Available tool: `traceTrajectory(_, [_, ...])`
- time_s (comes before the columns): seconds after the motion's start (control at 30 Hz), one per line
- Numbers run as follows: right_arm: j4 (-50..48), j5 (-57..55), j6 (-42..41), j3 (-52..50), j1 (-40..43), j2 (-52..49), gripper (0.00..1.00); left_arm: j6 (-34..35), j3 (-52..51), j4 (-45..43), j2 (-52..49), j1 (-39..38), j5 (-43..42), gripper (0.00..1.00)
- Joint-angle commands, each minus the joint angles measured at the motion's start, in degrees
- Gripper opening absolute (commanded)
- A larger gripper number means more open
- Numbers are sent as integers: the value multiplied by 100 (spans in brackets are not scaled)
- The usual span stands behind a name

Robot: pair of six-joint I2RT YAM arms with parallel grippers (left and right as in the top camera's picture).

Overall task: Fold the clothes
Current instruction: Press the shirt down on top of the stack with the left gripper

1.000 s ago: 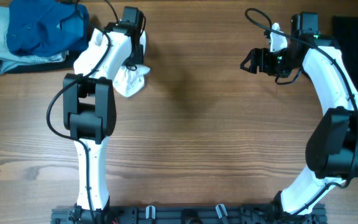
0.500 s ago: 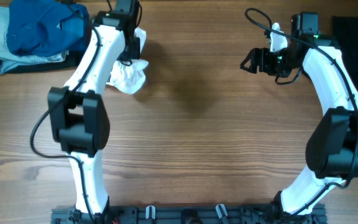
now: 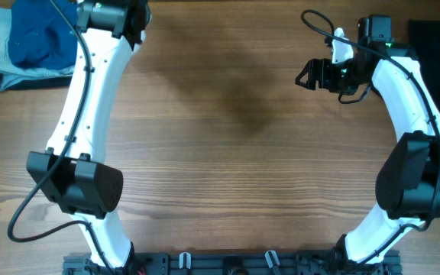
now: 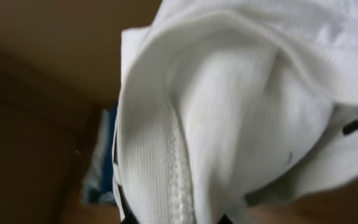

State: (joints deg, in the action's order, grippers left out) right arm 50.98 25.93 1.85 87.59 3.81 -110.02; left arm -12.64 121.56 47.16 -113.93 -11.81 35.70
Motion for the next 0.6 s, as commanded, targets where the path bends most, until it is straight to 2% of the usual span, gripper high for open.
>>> traceTrajectory(0.0, [9, 114, 98, 96, -22, 116, 86, -2033, 151, -979, 138, 291, 846, 4])
traceTrajectory(0.07, [59, 111, 105, 96, -22, 116, 86, -2669, 151, -1478, 103, 542, 750, 4])
traceTrajectory(0.17, [94, 111, 111, 96, -22, 116, 86, -3161, 151, -1978, 55, 999, 345, 4])
traceTrajectory(0.27, [111, 111, 98, 96, -22, 116, 86, -3211, 151, -2208, -50, 1631, -321, 4])
traceTrajectory(0.43, [116, 114, -101, 96, -22, 116, 86, -3217, 151, -2468, -525, 2481, -839, 4])
traceTrajectory(0.57, [120, 111, -229, 96, -22, 116, 86, -3215, 151, -2492, -1025, 2813, -1198, 4])
